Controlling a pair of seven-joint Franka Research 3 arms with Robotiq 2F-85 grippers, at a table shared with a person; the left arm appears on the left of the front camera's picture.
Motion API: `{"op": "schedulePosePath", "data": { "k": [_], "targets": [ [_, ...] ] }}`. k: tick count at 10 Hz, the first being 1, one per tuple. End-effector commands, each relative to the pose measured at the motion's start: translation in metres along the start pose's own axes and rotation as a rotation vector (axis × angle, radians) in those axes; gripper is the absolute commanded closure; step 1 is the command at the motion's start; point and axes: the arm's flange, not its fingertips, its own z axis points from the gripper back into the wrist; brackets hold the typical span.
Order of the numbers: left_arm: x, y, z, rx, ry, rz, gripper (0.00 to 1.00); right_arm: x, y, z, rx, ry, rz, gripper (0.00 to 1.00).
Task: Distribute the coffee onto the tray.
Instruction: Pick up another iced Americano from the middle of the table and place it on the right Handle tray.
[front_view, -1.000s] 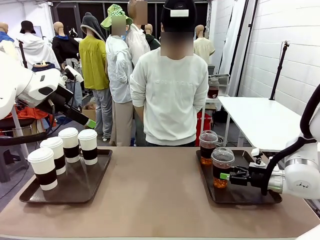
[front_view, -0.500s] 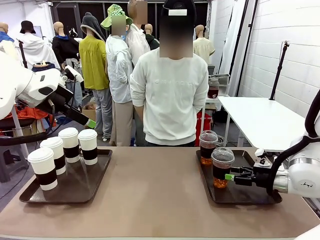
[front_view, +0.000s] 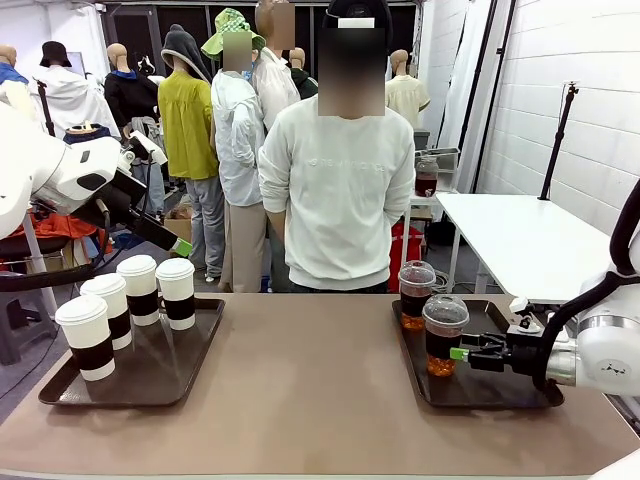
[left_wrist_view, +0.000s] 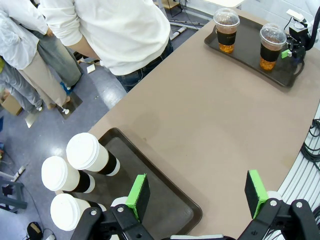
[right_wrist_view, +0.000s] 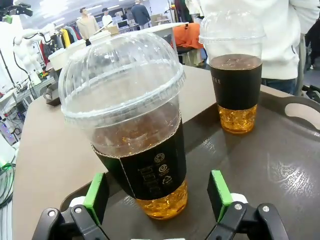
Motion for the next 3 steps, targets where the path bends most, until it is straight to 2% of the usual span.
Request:
{"op": "schedulePosePath", "data": {
  "k": [1,3],
  "targets": [
    [-0.0013,0.0013,0.0006,-0.019,-0.003,-0.011,0.00,-0.0010,0.0007,-0.0010,0.005,-0.003,0.002,0.00],
    [-0.0013,0.0013,0.0006,-0.019,-0.003,-0.011,0.00,-0.0010,0.0007,-0.0010,0.005,-0.003,0.002,0.00]
  ]
}}
